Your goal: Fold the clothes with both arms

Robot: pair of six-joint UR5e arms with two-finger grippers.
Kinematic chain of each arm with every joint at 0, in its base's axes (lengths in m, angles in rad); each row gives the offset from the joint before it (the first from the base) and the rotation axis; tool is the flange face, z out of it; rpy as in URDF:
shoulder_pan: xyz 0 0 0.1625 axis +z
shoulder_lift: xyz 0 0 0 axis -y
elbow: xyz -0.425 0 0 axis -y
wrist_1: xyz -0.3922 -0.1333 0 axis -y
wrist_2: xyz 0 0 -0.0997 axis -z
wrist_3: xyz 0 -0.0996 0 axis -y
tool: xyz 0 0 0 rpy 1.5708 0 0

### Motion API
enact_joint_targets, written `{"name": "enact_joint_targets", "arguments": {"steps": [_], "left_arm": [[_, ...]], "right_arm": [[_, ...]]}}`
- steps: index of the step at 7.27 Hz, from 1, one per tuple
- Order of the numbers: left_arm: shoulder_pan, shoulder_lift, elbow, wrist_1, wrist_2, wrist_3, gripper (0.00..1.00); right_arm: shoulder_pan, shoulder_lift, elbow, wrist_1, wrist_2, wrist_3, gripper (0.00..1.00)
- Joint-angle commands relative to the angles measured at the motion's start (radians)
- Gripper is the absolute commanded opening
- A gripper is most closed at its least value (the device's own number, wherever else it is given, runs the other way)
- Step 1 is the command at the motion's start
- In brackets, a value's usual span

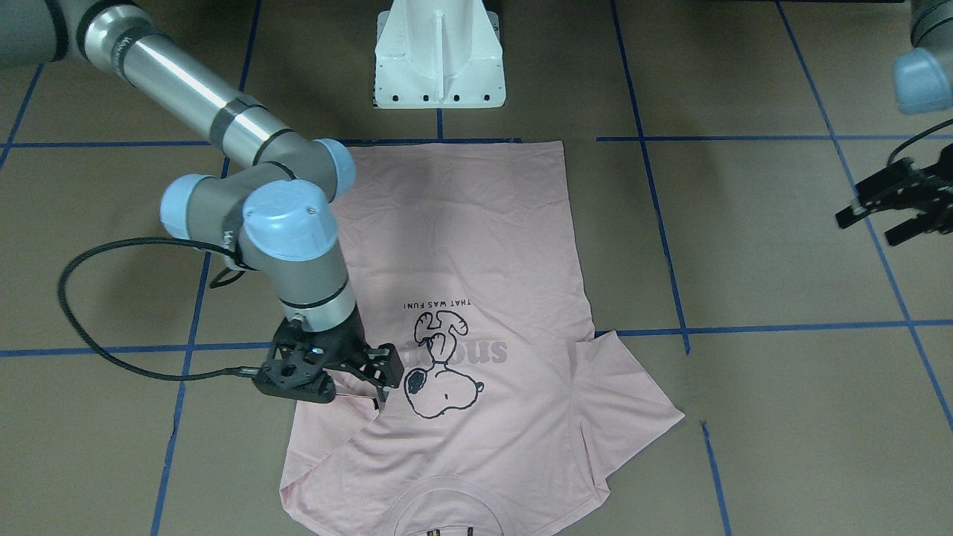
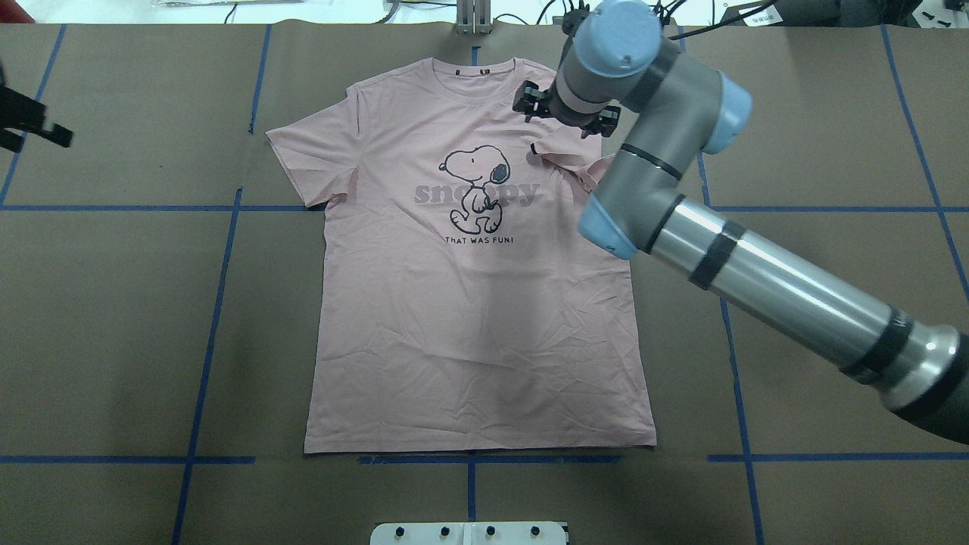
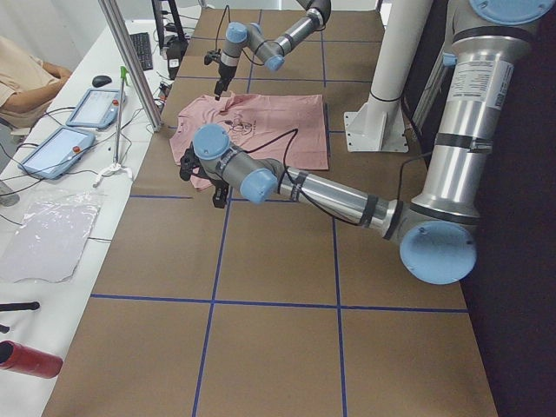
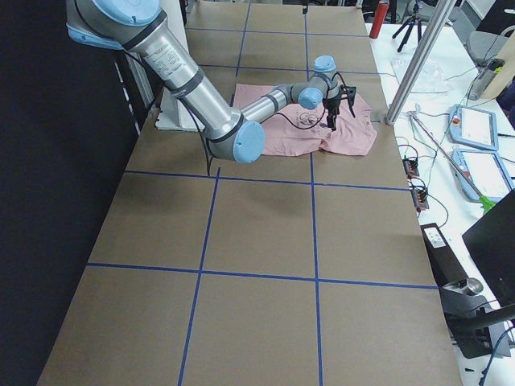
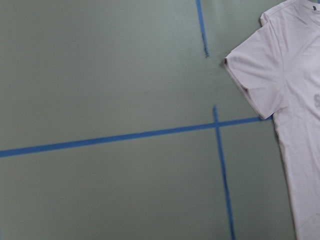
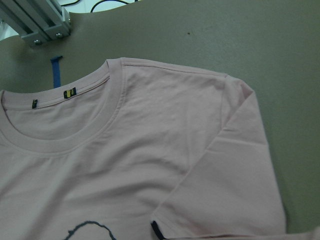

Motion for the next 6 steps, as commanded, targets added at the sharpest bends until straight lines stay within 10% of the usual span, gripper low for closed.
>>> {"name": "enact_joint_targets", "arguments": {"steps": [1, 6], "left_arm": [[0.149, -0.234, 0.222, -0.034, 0.155, -0.193, 0.99], [0.308, -0.401, 0.543, -0.324, 0.454, -0.395, 0.85]], "right_arm": [[0.08, -0.255, 0.301, 0.003, 0.136, -0.005, 1.0], [0.093, -0.417, 0.484, 0.003, 0.179, 0.01, 1.0]]}}
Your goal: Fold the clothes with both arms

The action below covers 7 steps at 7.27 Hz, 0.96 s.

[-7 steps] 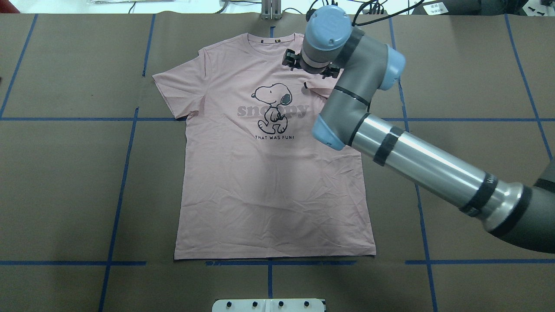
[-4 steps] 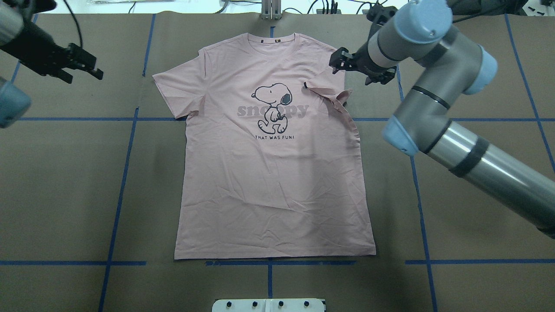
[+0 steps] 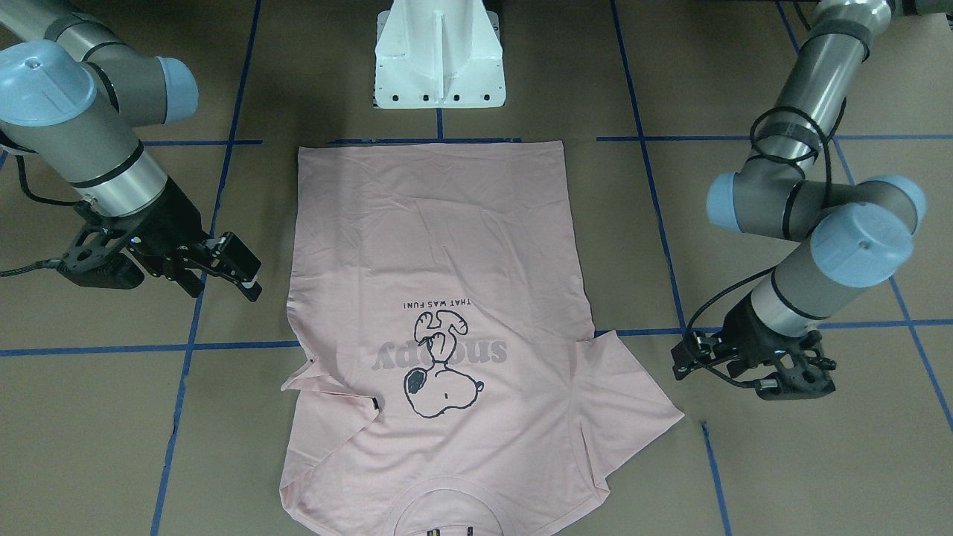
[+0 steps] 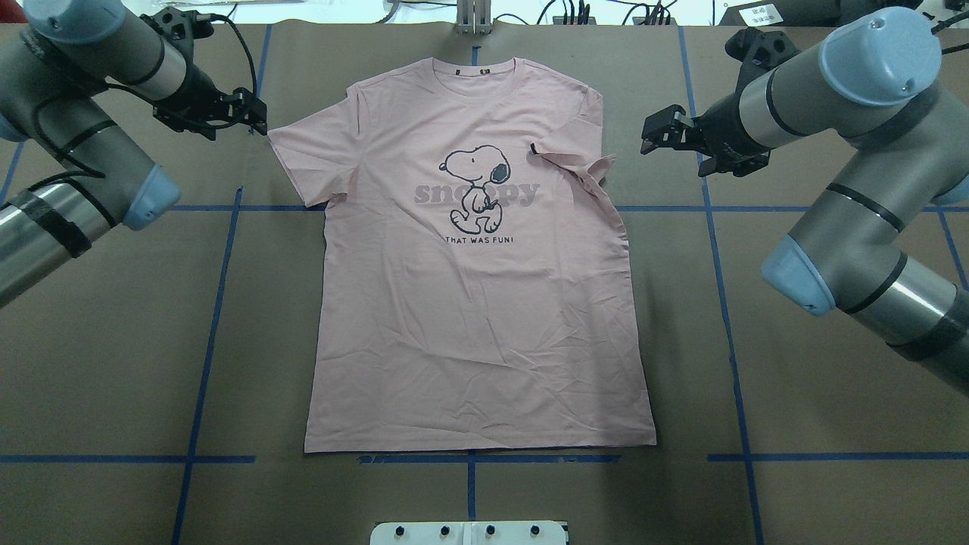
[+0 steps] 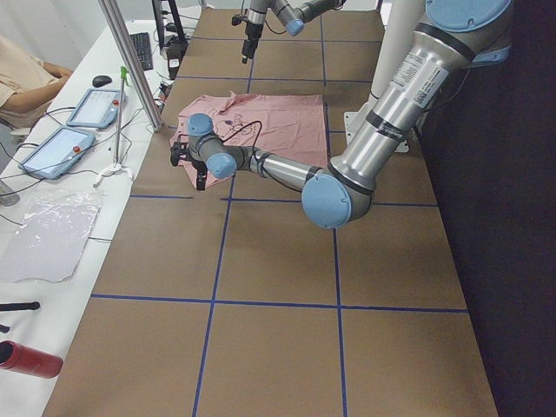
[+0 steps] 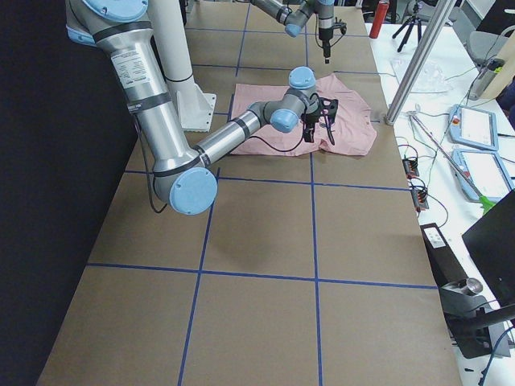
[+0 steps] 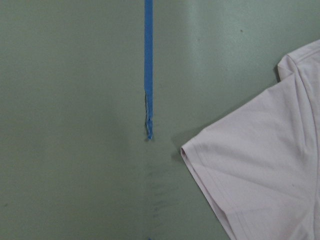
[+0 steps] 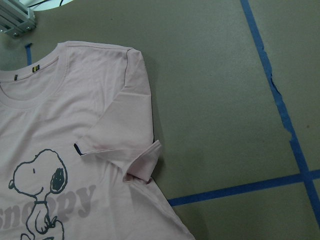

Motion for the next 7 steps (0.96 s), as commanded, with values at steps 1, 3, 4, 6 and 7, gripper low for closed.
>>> {"name": "enact_joint_targets", "arguments": {"steps": [1, 3, 4, 6, 7], "left_arm": [[0.041, -0.039, 0.064, -0.061, 0.044, -0.032, 0.77], [0.053, -0.047, 0.113, -0.11, 0.128, -0.027, 0.75], [0.056, -0.064, 0.136, -0.111, 0.139, -0.026, 0.74], [0.056, -0.087, 0.197, -0.163, 0.175, -0.026, 0.7], [0.058, -0.102, 0.225, -0.163, 0.191, -0.024, 0.67]], "right_arm": [[0.001, -0.012, 0.008, 0.001, -0.002, 0.004, 1.0], [-0.001, -0.012, 0.003, 0.001, -0.007, 0.004, 1.0], [-0.001, -0.012, 0.005, 0.001, -0.007, 0.004, 1.0], [-0.002, -0.01, 0.005, 0.001, -0.008, 0.004, 1.0], [-0.004, -0.01, 0.003, 0.001, -0.008, 0.004, 1.0]]}}
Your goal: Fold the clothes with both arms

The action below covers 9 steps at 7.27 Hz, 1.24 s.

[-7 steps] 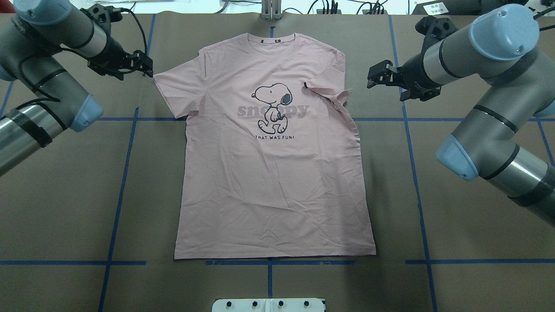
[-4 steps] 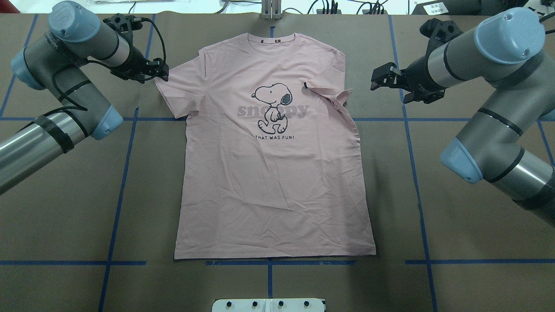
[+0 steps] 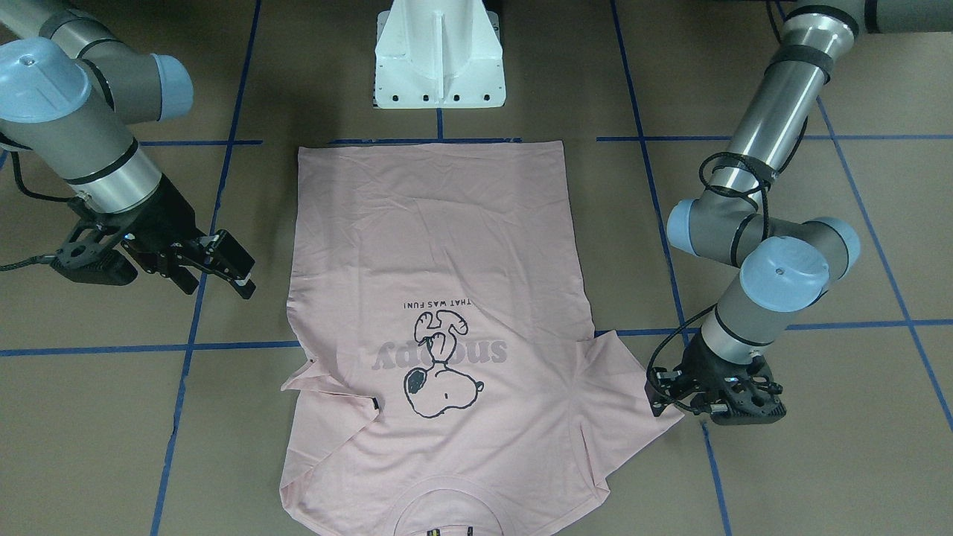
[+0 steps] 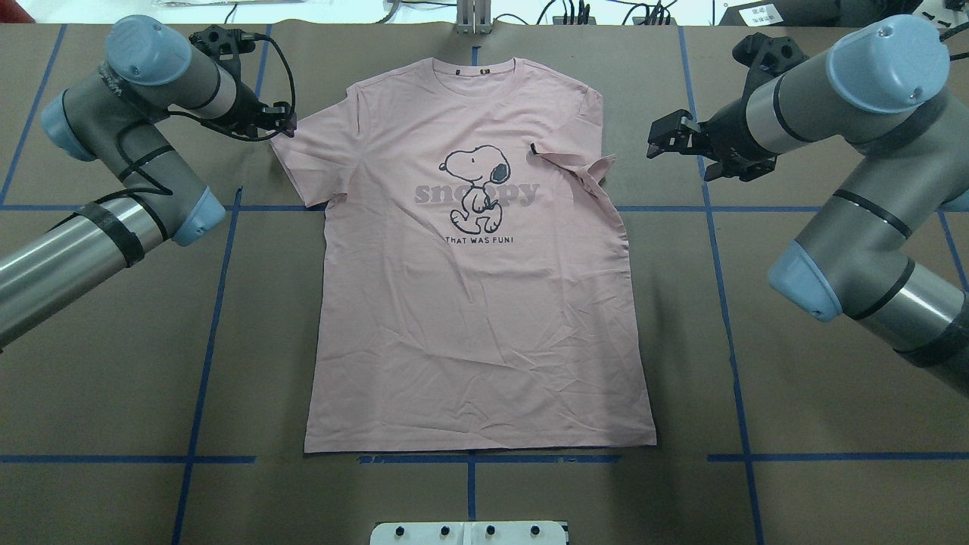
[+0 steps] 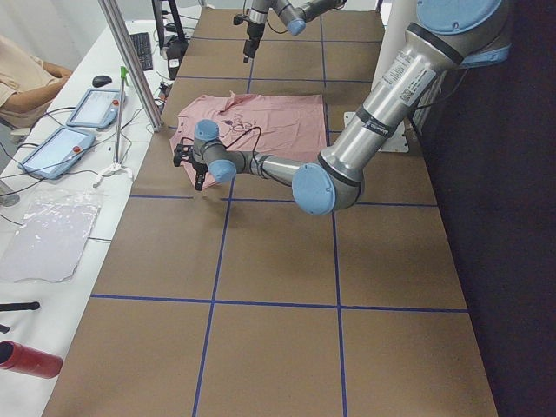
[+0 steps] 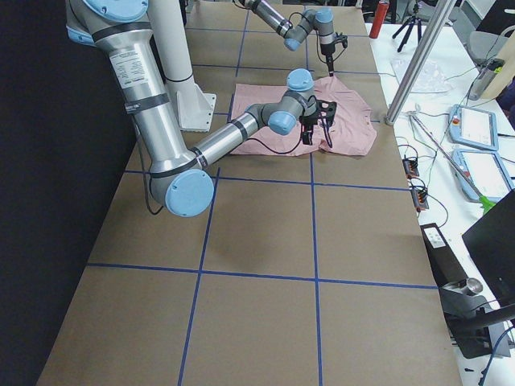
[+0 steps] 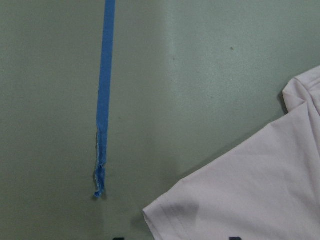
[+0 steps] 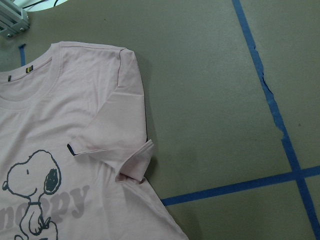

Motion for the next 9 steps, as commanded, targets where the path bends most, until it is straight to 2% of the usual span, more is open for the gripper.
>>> {"name": "enact_joint_targets", "arguments": {"steps": [1, 4, 5, 6, 8, 9], "left_arm": [[0.001, -0.016, 0.034, -0.012, 0.024, 0.0, 0.57], [0.001, -0.022, 0.034, -0.012, 0.022, 0.0, 0.0], [0.001, -0.024, 0.025, -0.012, 0.019, -0.006, 0.0], [0.0, -0.025, -0.039, -0.005, 0.015, -0.025, 0.0], [0.018, -0.059, -0.178, 0.105, -0.048, -0.219, 0.0], [0.081, -0.123, -0.156, 0.156, -0.041, -0.282, 0.0]], "right_arm": [[-0.001, 0.002, -0.001, 0.0, 0.0, 0.0, 1.0], [-0.003, 0.011, -0.005, -0.002, 0.0, 0.002, 1.0], [-0.003, 0.013, -0.005, -0.002, 0.0, 0.002, 1.0], [-0.003, 0.016, -0.005, -0.002, 0.001, 0.002, 1.0], [-0.003, 0.019, -0.007, -0.003, 0.001, -0.003, 1.0], [0.0, 0.019, -0.007, -0.005, 0.001, -0.009, 1.0]]}}
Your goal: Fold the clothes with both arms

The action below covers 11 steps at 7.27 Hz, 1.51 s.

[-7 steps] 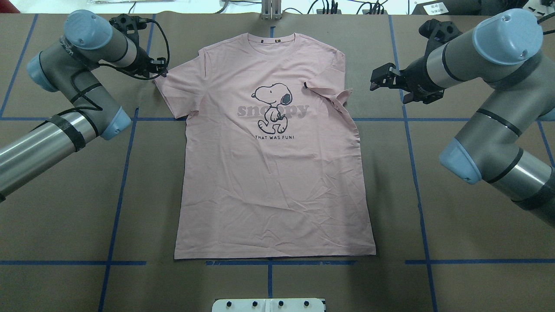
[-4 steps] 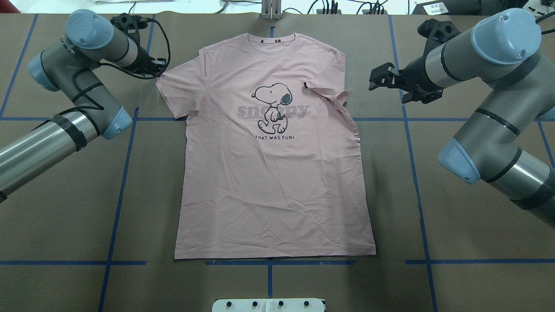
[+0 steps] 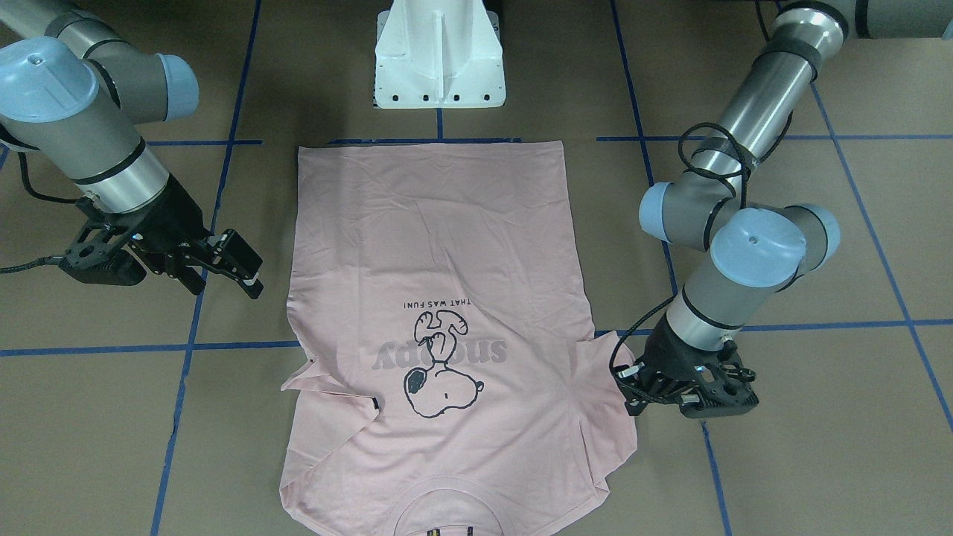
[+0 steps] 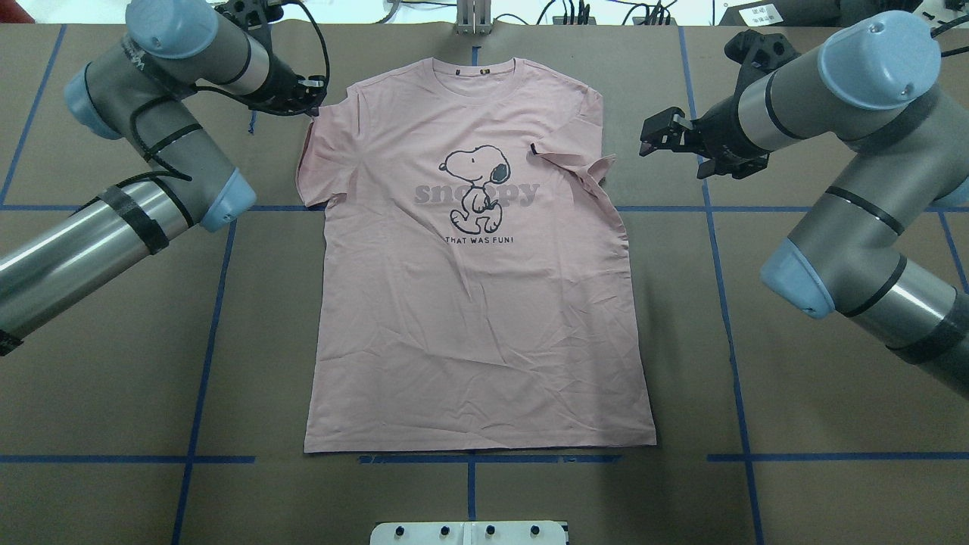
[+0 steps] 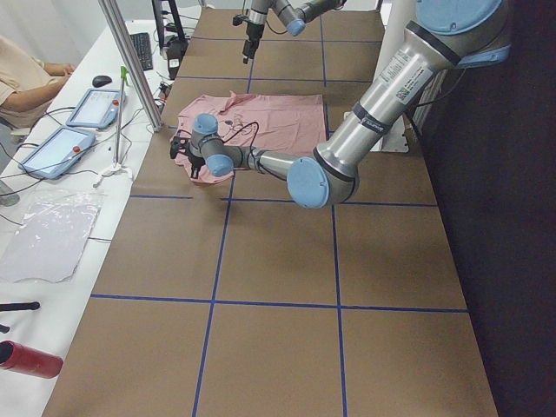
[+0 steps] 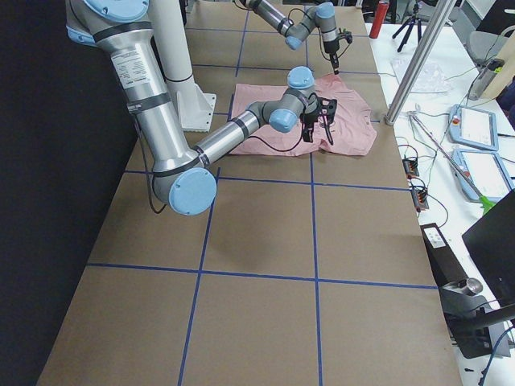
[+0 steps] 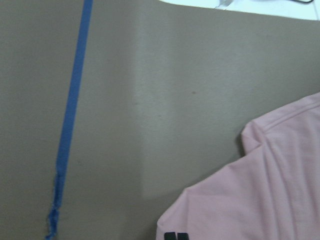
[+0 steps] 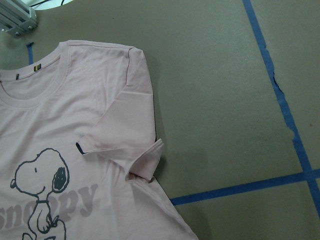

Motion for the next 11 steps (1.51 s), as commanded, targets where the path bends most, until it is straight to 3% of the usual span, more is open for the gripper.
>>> {"name": "enact_joint_targets", "arguments": {"steps": [1, 2, 5, 6, 7, 8, 9, 11], "left_arm": [[0.072, -0.127, 0.068, 0.066, 0.05, -0.103, 0.0], [0.08, -0.169, 0.148, 0.054, 0.103, -0.107, 0.0], [0.078, -0.189, 0.212, -0.041, 0.139, -0.108, 0.0], [0.078, -0.195, 0.23, -0.05, 0.139, -0.107, 0.06], [0.078, -0.197, 0.252, -0.098, 0.142, -0.107, 0.23], [0.08, -0.197, 0.258, -0.119, 0.141, -0.108, 0.68], [0.083, -0.192, 0.218, -0.12, 0.141, -0.12, 0.79], [0.101, -0.058, -0.072, -0.107, 0.1, -0.214, 0.8]], "right_arm": [[0.002, 0.001, -0.001, 0.0, 0.0, -0.006, 1.0], [0.002, 0.007, -0.001, 0.0, -0.001, -0.002, 1.0], [0.002, 0.017, -0.002, -0.007, -0.005, 0.003, 1.0], [0.001, 0.019, -0.008, -0.006, -0.005, 0.003, 1.0], [-0.001, 0.025, -0.016, -0.006, -0.005, 0.006, 1.0], [-0.011, 0.027, -0.017, -0.006, -0.006, 0.009, 1.0], [-0.031, 0.027, -0.013, 0.0, -0.008, 0.052, 1.0], [-0.109, 0.031, 0.028, -0.004, -0.076, 0.17, 1.0]]}}
